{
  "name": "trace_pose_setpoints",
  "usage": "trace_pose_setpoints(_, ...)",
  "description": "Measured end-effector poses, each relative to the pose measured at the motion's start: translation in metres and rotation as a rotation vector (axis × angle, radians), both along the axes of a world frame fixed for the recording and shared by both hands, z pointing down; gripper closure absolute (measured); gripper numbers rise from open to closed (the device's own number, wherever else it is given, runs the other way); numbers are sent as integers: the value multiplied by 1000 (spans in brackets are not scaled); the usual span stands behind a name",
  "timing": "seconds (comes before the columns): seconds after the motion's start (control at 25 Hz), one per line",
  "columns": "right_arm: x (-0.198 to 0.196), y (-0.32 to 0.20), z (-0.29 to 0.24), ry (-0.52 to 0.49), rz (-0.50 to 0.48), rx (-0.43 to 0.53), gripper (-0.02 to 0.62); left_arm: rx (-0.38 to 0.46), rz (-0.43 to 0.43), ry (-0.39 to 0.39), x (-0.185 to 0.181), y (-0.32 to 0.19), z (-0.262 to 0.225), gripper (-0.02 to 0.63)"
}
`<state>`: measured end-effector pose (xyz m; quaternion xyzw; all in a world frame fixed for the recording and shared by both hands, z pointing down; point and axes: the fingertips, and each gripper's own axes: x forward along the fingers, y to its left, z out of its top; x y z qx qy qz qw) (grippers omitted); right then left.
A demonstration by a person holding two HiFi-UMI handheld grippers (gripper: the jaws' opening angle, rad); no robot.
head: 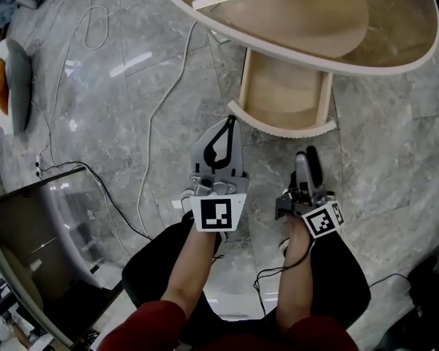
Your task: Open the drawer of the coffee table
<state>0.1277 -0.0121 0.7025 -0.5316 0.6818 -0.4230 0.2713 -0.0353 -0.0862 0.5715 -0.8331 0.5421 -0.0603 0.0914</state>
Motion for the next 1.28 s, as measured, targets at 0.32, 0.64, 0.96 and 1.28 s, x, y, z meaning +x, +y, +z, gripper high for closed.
trace_pose_setpoints(0.32,6,-19,-217,79,-65,40,311,-32,19,30,1,-3,-193,594)
trace_pose_setpoints(0.64,3,-43,-470,172,-122,133,313,-142,-12,67,-8,6,-415,594)
trace_pose_setpoints(0.96,15,-35,-671,347,-140,287,313,-216,-27,103,-17,40,-576,594)
trace_pose_setpoints(1.28,28,-9,-770,470,-30,395,319,-107,31,120,-12,56,-664,594)
